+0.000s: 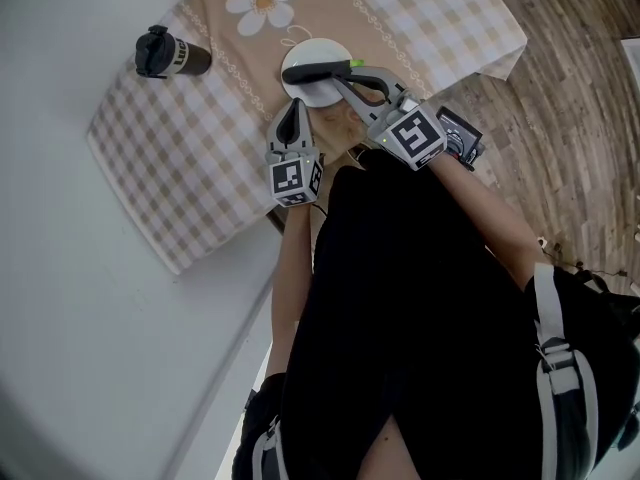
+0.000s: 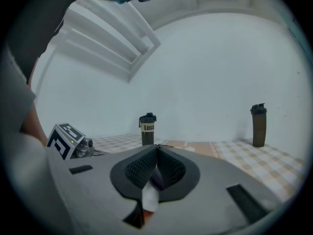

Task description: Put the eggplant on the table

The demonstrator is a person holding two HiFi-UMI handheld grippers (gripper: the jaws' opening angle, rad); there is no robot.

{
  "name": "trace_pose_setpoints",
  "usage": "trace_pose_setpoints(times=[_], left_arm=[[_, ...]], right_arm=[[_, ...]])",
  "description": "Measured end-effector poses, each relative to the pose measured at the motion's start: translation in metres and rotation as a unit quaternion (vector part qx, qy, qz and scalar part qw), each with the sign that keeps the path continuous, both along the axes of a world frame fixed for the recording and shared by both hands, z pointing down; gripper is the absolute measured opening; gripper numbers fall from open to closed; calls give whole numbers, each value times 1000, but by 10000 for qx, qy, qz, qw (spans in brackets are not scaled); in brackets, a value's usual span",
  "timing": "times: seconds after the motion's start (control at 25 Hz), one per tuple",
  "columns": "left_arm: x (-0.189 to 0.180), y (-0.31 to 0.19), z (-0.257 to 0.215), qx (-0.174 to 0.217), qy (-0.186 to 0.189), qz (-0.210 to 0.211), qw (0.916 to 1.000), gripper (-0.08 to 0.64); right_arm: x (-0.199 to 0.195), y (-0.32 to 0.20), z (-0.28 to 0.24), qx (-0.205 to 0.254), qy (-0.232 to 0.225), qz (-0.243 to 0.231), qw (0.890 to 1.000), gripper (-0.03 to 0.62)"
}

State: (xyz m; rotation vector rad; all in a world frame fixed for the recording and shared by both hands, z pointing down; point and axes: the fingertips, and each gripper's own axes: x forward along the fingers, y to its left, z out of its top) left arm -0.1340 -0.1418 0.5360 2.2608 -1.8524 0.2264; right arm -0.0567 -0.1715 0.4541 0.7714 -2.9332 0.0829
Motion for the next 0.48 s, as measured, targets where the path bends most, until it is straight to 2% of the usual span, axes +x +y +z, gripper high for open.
trace_pose_setpoints(times=[0.48], left_arm=[[3,1,-1,127,-17,47,9999,14]], right_arm=[[-5,3,15,-92,153,-3,9998,6]])
